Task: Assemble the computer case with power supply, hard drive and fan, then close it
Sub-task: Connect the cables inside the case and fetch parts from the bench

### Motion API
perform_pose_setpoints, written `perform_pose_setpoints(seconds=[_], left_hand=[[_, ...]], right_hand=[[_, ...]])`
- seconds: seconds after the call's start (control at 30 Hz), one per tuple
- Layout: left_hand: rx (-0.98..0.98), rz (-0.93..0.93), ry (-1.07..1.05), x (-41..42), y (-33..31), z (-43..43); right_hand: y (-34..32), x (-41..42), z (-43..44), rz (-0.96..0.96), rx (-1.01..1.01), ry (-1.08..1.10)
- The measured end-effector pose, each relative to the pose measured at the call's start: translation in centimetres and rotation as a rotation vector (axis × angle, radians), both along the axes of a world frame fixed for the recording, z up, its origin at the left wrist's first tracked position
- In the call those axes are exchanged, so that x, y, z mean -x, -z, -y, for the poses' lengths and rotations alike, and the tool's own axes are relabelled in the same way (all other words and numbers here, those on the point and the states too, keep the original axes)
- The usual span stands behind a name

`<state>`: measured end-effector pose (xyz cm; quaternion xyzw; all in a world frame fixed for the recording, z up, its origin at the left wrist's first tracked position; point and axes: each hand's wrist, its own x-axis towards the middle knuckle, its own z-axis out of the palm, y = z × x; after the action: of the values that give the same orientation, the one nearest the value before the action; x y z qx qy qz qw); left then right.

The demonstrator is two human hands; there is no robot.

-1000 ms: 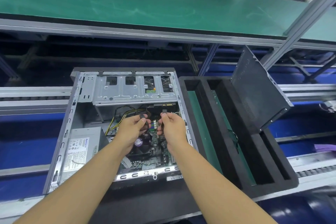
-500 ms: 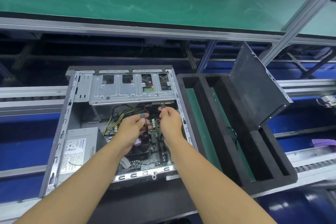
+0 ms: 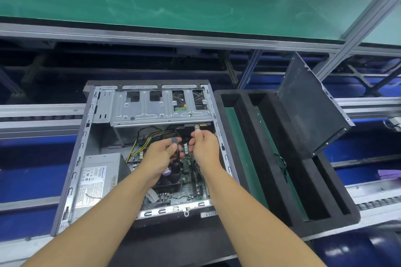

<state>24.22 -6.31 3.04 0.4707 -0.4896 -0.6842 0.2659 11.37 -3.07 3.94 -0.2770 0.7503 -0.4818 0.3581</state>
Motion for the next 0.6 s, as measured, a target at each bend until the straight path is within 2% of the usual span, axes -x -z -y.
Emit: perform_pose_setpoints(seconds=[0.6], left_hand=[[0.032, 0.069, 0.023, 0.0, 0.9, 0.0]], right_hand=[[-1.2, 0.1, 0.6, 0.076, -0.023, 0.040]])
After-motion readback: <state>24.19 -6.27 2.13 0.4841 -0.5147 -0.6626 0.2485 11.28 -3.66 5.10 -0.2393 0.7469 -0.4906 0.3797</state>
